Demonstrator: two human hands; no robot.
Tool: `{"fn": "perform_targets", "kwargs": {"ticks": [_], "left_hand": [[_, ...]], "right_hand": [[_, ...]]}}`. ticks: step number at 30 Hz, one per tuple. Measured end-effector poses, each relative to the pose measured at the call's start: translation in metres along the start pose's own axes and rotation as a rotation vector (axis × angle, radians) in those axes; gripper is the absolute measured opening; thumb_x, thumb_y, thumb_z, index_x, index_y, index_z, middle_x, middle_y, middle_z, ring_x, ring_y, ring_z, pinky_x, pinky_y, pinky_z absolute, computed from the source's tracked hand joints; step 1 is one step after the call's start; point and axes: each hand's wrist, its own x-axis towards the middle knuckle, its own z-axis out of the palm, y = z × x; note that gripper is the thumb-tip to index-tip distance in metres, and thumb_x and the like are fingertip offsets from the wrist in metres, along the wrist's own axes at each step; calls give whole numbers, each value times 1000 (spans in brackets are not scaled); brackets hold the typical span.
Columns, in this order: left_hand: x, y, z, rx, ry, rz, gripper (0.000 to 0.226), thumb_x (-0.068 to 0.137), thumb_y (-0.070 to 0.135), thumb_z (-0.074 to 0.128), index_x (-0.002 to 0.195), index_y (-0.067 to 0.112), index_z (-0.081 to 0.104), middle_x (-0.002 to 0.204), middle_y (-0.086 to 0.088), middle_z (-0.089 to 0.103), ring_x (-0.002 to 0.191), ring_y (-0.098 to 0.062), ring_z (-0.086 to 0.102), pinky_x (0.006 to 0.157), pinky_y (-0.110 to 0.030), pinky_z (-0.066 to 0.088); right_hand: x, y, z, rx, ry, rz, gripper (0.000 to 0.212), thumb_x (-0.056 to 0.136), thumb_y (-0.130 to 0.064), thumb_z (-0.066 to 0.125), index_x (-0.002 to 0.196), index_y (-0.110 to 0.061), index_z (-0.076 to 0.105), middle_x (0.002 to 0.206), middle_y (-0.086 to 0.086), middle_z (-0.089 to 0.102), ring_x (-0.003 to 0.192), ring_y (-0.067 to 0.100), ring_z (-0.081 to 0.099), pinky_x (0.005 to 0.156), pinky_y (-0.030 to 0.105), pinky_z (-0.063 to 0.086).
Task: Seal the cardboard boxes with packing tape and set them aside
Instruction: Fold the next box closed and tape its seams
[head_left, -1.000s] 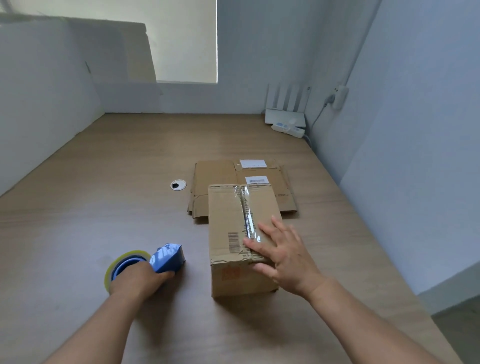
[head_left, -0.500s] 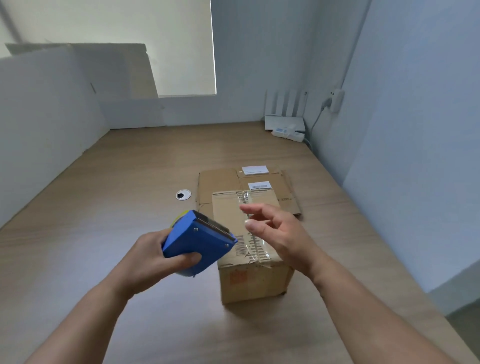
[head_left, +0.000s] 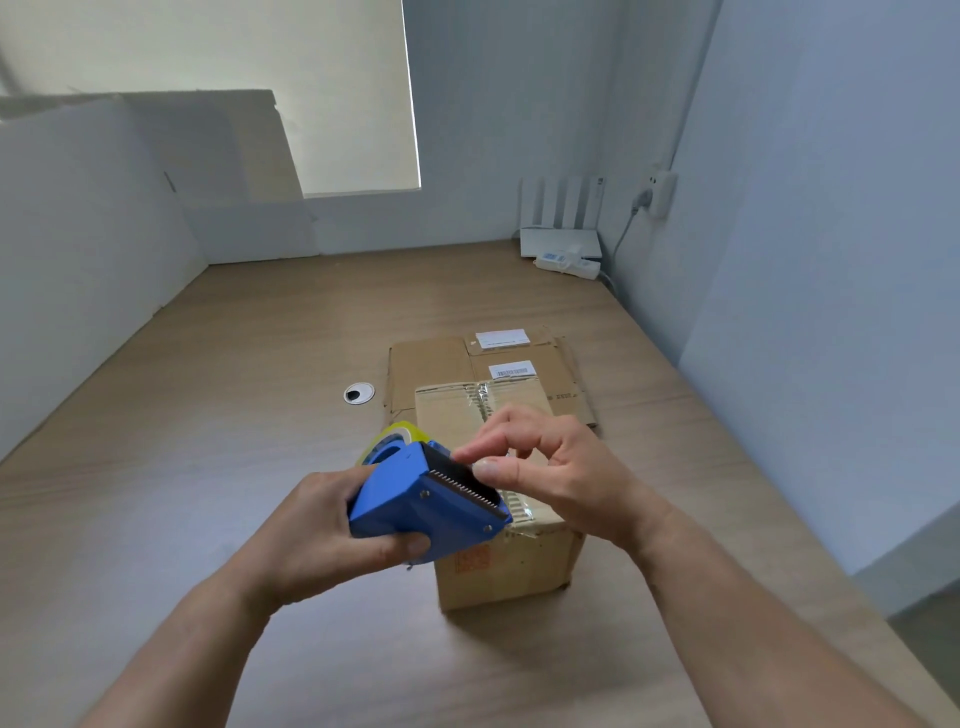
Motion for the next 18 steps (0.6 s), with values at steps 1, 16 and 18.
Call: {"fn": "perform_targets", "kwargs": {"ticks": [1, 16, 18], "left_hand": [[1, 0, 0, 14, -7, 7, 38, 54, 55, 69, 91, 45, 65, 73, 16, 68, 62, -6, 61, 54, -15, 45], [11, 13, -7, -24, -39, -40, 47, 46, 62, 71, 78, 28, 71, 70, 12, 69, 57, -4, 59, 50, -11, 40], [12, 15, -10, -2, -42, -67, 73, 35, 79, 72, 81, 23, 70, 73, 7, 70, 58, -6, 60, 50, -13, 41]], "right_hand": [[1, 0, -1, -13, -3, 1, 24, 81, -35, 64, 98, -22, 73, 96, 6, 63, 86, 7, 55, 76, 22, 43], [6, 15, 11, 21, 435, 3, 12, 87, -4, 65, 96, -11, 69, 89, 4, 66, 65, 6, 62, 63, 20, 53], [5, 13, 12, 70, 471, 61, 8, 87, -6, 65, 93, -12, 66, 82, 3, 65, 62, 6, 61, 63, 20, 53]]}}
